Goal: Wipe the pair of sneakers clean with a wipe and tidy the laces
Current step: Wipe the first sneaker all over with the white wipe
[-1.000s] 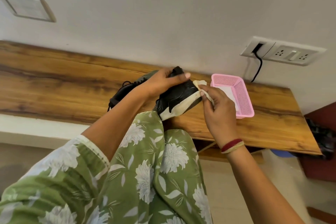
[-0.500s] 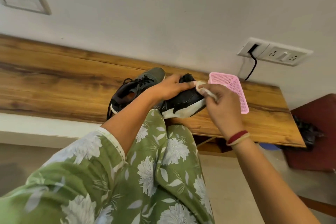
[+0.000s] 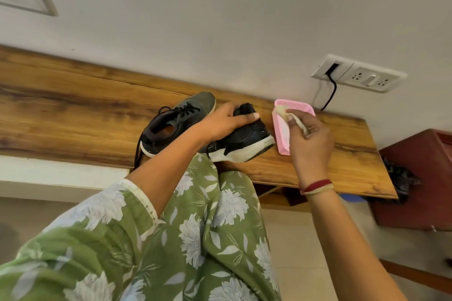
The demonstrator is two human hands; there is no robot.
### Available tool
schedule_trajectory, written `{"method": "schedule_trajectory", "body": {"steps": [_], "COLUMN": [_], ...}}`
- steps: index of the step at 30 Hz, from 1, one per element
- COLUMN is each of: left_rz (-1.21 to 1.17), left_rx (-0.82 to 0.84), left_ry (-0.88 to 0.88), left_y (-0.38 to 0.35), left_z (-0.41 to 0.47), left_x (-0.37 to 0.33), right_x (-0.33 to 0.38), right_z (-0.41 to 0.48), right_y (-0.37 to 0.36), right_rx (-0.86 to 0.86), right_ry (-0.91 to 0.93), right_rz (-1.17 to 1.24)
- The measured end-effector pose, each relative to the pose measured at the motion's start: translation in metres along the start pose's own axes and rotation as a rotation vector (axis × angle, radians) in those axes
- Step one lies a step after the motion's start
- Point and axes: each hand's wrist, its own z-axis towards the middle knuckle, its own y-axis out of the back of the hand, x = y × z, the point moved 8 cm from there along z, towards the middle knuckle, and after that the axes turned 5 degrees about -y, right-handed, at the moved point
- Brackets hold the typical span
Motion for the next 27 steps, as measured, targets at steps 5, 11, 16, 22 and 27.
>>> {"method": "schedule_trajectory", "body": {"steps": [5,11,16,22,27], "left_rz": [0.133,0.19,0.048,-0.242,-0.104], "left_rx": [-0.5,-0.539,-0.544,-0.46,-0.481], "left_ry": [-0.21,-0.314,-0.298,-0.197,-0.184], "left_y": [0.035,0.031,0.036,0.028,0.033], "left_z": [-0.02,-0.04,-0.029,-0.013,-0.006], "left_x": [-0.011,-0.009,-0.024,-0.022,-0.016], "right_x": [0.017,0.008,0.027,0.043,0.048], "right_z": [-0.037,-0.048,-0.041,-0.017,-0.01], "right_y": [-0.032,-0.054,-0.038,-0.025,-0.033], "right_rx": [0.236,0.279,0.162,0.097,0.174], "right_ry": [0.221,0.226,0.253,0.31,0.304], "right_rz": [-0.154,-0.07,0.074,0.005,-0.052]}}
